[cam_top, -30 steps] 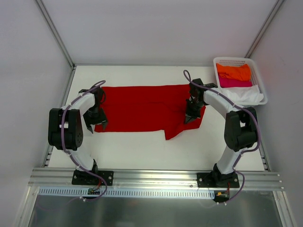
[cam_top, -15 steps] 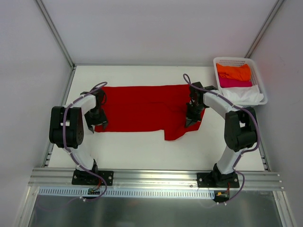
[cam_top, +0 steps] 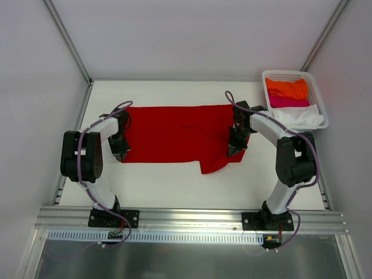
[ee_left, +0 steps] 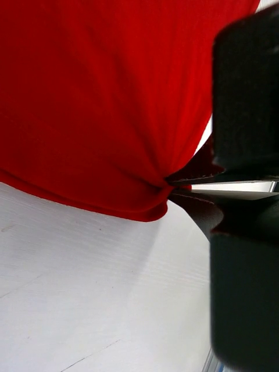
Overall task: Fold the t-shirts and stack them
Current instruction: Grap the side of the flattened tshirt closest away from the robot with both arms, then fold the other side of the tshirt into a rectangle
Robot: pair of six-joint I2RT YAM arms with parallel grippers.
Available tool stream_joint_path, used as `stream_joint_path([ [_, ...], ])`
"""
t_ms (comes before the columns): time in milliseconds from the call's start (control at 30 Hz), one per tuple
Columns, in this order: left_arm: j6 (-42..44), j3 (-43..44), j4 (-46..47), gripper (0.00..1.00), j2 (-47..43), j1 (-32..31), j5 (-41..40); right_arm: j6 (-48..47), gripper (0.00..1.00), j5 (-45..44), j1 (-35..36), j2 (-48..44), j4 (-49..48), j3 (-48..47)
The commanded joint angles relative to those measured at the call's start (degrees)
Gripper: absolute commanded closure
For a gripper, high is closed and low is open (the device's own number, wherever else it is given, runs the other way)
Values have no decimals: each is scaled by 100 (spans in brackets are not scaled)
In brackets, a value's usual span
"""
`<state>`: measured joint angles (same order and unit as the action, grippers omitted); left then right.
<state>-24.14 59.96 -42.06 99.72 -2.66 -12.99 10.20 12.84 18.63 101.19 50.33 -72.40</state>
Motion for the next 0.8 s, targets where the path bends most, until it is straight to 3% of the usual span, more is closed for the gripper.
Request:
stream_joint_path([
  [0, 67, -152, 49, 100, -110, -7, -221, -18, 100, -18, -18, -292, 153, -11],
  [133, 68, 32, -38, 99, -207, -7, -195, 26, 100, -150, -87, -380, 153, -98],
  [300, -11, 768, -363, 91, -190, -7, -133, 62, 100, -256, -281, -398, 170, -441],
  [600, -266, 2448, -794, 91, 880, -7, 166, -62, 99, -247, -606, 296, 276, -1433],
  [767, -170, 2862, -909, 92, 1339, -7, 104, -70, 99, -229, -659, 805, 276, -1987],
])
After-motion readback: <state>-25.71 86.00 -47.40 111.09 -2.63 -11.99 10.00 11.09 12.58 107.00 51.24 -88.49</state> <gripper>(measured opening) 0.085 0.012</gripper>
